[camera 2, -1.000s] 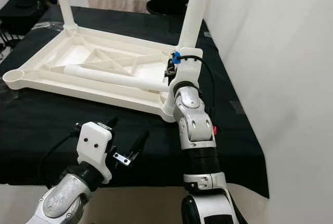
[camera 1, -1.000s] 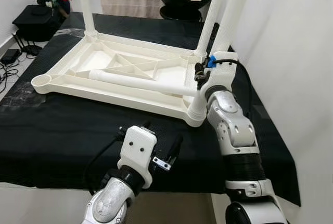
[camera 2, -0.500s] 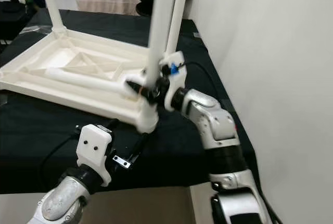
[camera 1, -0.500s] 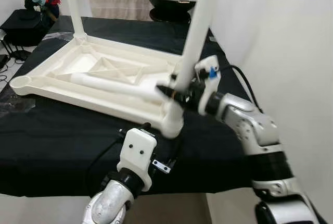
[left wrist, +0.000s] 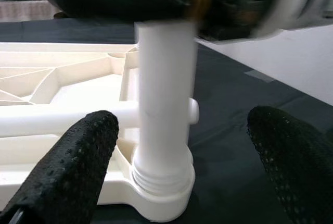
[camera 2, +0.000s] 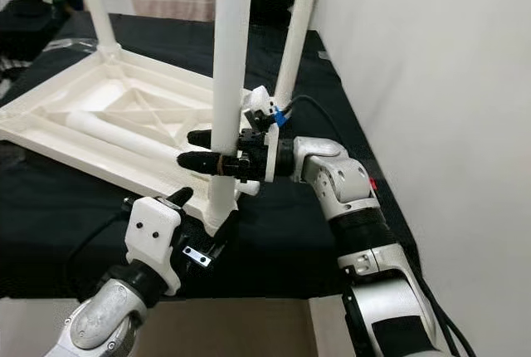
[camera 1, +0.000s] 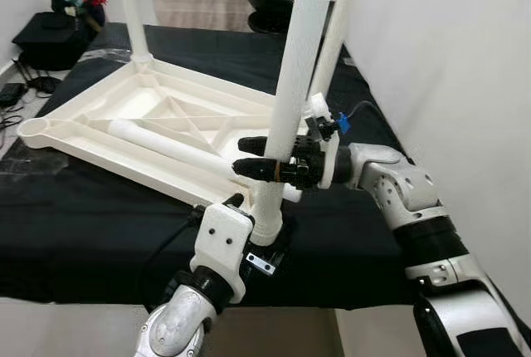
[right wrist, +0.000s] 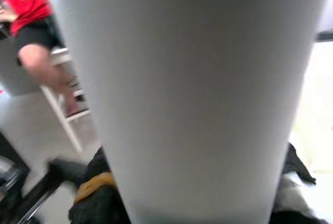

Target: Building children table

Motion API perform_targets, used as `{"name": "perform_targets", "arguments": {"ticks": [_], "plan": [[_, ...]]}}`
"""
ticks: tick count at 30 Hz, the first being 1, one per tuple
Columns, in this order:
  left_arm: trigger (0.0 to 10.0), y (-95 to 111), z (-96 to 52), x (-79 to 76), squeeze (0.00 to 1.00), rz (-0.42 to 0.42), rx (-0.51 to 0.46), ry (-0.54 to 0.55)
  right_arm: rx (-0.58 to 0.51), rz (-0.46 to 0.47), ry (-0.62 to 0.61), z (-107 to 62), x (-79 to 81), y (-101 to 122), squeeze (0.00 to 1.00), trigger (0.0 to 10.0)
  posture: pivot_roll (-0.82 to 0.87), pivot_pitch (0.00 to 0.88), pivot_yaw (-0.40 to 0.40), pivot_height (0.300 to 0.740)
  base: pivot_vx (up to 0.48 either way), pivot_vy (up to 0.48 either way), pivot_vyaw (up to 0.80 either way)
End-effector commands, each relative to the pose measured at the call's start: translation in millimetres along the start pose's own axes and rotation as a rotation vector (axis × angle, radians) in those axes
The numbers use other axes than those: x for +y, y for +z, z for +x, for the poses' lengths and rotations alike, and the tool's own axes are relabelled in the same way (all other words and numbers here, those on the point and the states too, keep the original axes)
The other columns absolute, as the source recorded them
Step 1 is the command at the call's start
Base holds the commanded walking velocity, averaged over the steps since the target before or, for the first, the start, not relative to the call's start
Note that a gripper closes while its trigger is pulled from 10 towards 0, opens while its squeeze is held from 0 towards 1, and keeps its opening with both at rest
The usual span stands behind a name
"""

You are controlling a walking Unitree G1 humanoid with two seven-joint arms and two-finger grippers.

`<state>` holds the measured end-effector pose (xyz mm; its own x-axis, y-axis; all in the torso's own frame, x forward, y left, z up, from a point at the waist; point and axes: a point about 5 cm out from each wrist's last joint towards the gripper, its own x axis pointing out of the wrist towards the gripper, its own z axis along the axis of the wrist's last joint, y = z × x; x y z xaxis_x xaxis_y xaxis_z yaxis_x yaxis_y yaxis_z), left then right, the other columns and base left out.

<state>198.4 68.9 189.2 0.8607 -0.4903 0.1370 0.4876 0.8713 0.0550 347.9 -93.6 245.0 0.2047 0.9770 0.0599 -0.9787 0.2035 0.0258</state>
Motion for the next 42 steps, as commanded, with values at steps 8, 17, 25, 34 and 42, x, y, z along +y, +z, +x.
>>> {"name": "perform_targets", "arguments": {"ticks": [8, 17, 25, 34, 42], "plan": [[10.0, -4, -1.0, -1.2, 0.00, -0.006, 0.016, 0.003, -0.034, -0.044, -0.305, -6.8, -24.1, 8, 0.00, 0.0, 0.06, 0.124, -0.129, 0.740, 0.000, 0.000, 0.00], [10.0, -4, -0.4, -0.3, 0.00, -0.002, 0.017, 0.011, 0.185, -0.052, -1.200, -47.6, -63.3, -19, 0.00, 0.0, 0.05, 0.128, -0.127, 0.740, 0.000, 0.000, 0.00], [10.0, -4, -0.4, -0.7, 0.00, -0.001, 0.018, 0.006, 0.120, 0.073, -1.323, -30.0, -45.3, -27, 0.00, 10.0, 0.05, 0.131, -0.127, 0.740, 0.000, 0.000, 0.00], [10.0, -4, -1.2, -0.6, 0.00, -0.003, 0.020, 0.011, -0.077, 0.051, -1.189, -13.6, -48.8, -6, 1.00, 10.0, 0.05, 0.136, -0.132, 0.740, 0.000, 0.000, 0.00], [10.0, -4, -0.2, -0.2, 0.00, -0.004, 0.016, 0.014, -0.093, 0.095, -0.515, -5.8, -31.0, 15, 0.00, 10.0, 0.05, 0.132, -0.134, 0.740, 0.000, 0.000, 0.00]]}}
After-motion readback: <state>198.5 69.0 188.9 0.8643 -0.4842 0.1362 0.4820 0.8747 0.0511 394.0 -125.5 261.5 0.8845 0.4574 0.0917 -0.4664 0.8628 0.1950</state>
